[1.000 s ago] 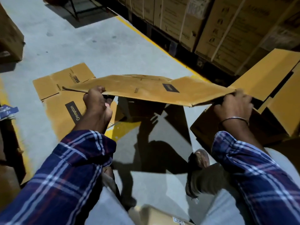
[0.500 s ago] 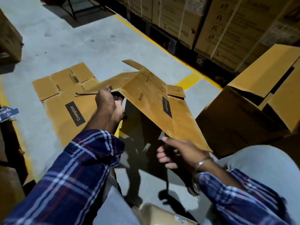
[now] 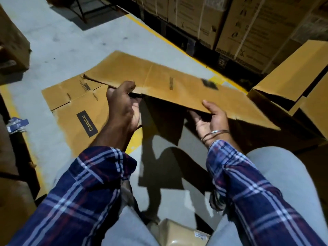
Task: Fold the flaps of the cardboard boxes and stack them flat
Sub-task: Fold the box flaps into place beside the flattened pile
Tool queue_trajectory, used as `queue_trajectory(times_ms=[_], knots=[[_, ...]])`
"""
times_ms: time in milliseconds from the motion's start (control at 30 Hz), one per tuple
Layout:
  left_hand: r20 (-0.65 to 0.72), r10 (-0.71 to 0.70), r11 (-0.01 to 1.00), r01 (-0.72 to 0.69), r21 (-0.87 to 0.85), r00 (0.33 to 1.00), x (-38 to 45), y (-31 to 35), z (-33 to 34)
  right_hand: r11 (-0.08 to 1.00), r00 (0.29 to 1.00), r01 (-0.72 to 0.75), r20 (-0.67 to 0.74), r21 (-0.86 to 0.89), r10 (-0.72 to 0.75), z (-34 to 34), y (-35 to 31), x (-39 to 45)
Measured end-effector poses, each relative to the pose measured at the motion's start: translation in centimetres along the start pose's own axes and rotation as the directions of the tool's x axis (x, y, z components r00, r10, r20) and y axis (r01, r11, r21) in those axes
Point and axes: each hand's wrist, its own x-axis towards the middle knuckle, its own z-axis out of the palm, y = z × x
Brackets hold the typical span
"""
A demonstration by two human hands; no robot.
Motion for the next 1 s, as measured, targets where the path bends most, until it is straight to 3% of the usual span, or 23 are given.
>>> queue_trajectory(times_ms=[67,167,333,433,533,767,900,1000], knots=[[0.013,0.03,0.999,-0.029,-0.043,0.999,0.2,0.7,-0.2,0.999,0.997,0.013,0.07,-0.031,-0.01,0.6,-0.5,0.0],[-0.012,-0.019,0.999,0.018,-0.051,1.0,0.4,0.1,-0.8,0.999,0.998,-0.036,0.043,-0.035,0.038,0.2,-0.1,0.7],[-0.256,-0.228,0.961,0.259,0.096,0.939,1.0,-3.2,-3.5,0.985,0.979,-0.154,-0.148,-0.078,0.141,-3.1,2.3,2.4],[-0.312,-0.282,0.912,0.354,0.205,0.907,0.9,-5.3,-5.1,0.983,0.951,-0.155,-0.286,-0.1,0.121,-5.2,3.1,3.1],[-0.346,-0.338,0.889,0.417,0.187,0.875,1.2,-6.2,-6.4,0.975,0.92,-0.162,-0.382,-0.154,0.092,-6.1,3.7,3.8],[-0.383,-0.403,0.837,0.504,0.212,0.831,1.4,-6.3,-8.8,0.967,0.893,-0.201,-0.435,-0.157,0.115,-7.0,5.5,4.4],[-0.312,-0.495,0.771,0.576,0.273,0.811,0.6,-7.4,-8.7,0.967,0.892,-0.208,-0.435,-0.149,0.124,-6.9,5.8,4.7],[-0.26,-0.501,0.785,0.56,0.265,0.825,0.2,-7.7,-7.1,0.965,0.89,-0.239,-0.422,-0.111,0.172,-7.2,4.8,4.7]])
